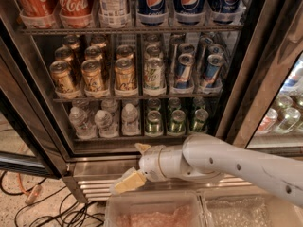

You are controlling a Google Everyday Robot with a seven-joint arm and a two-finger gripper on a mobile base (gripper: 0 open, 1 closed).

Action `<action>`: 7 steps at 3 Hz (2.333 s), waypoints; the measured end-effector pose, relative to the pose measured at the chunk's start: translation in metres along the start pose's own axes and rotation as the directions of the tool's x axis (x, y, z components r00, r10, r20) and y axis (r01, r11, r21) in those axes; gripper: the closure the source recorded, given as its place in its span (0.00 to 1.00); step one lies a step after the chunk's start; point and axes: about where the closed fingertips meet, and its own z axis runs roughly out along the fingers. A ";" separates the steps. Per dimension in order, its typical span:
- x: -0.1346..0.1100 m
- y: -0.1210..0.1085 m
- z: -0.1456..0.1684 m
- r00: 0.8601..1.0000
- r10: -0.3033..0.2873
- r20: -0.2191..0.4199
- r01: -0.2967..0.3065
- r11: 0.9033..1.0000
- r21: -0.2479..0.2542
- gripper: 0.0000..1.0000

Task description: Pick water bottle from middle shelf of fridge

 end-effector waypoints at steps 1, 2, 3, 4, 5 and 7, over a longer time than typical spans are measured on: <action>0.007 -0.014 0.035 0.995 0.036 0.089 -0.036 0.999 -0.008 0.00; 0.019 -0.033 0.072 0.978 0.105 0.179 -0.107 0.994 0.004 0.00; 0.015 -0.041 0.082 0.964 0.123 0.238 -0.145 0.986 0.080 0.00; 0.006 -0.038 0.080 0.946 0.130 0.296 -0.186 0.968 0.168 0.00; -0.010 -0.049 0.084 0.941 0.150 0.303 -0.222 0.950 0.220 0.00; -0.008 -0.048 0.096 0.930 0.163 0.329 -0.239 0.949 0.205 0.00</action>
Offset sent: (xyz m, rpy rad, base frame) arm 0.0653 0.0464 -0.0862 0.2647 0.0251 -0.1505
